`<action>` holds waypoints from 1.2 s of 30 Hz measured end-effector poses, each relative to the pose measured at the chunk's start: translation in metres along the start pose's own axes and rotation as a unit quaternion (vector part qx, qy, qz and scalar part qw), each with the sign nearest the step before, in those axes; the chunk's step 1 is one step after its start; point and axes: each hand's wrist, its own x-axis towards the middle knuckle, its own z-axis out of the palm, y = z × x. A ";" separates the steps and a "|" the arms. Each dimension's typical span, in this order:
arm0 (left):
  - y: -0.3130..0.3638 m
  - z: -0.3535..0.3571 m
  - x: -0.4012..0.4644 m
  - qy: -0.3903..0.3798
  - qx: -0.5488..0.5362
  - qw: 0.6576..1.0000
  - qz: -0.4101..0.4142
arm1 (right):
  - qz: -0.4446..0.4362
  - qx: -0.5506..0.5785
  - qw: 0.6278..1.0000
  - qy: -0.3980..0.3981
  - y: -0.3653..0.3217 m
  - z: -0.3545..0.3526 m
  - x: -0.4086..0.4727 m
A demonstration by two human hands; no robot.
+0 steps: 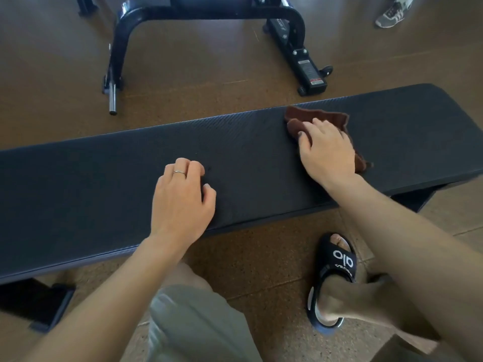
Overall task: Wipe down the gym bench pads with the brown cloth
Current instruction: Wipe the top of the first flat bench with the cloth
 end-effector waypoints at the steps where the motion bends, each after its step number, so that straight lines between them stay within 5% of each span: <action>1: -0.012 -0.005 -0.002 0.011 0.019 1.000 0.007 | 0.028 -0.005 1.000 0.000 -0.004 0.002 -0.002; 6: -0.043 -0.002 -0.015 0.033 0.029 0.998 -0.037 | -0.041 -0.015 0.998 0.054 -0.089 0.021 -0.082; 9: -0.041 0.000 -0.018 0.033 0.028 0.998 -0.038 | -0.115 0.010 0.993 0.006 -0.132 0.028 -0.127; 13: -0.045 0.000 -0.019 0.027 0.024 0.999 -0.035 | -0.173 0.030 0.985 -0.005 -0.107 0.022 -0.117; 18: -0.043 0.000 -0.018 0.016 0.013 0.999 -0.046 | 0.007 -0.001 1.000 0.014 -0.007 -0.006 -0.065; 21: -0.042 0.000 -0.019 0.014 0.011 0.998 -0.052 | 0.071 0.001 0.997 0.009 -0.015 -0.007 -0.069; 27: -0.045 0.003 -0.019 0.014 0.013 0.999 -0.043 | -0.116 0.025 0.993 0.005 -0.144 0.031 -0.132; 31: -0.047 0.001 -0.019 0.005 0.004 0.999 -0.049 | -0.214 0.035 0.976 -0.030 -0.123 0.025 -0.121; 36: -0.046 0.001 -0.018 0.016 0.006 0.998 -0.053 | -0.083 0.019 0.996 -0.022 -0.065 0.008 -0.049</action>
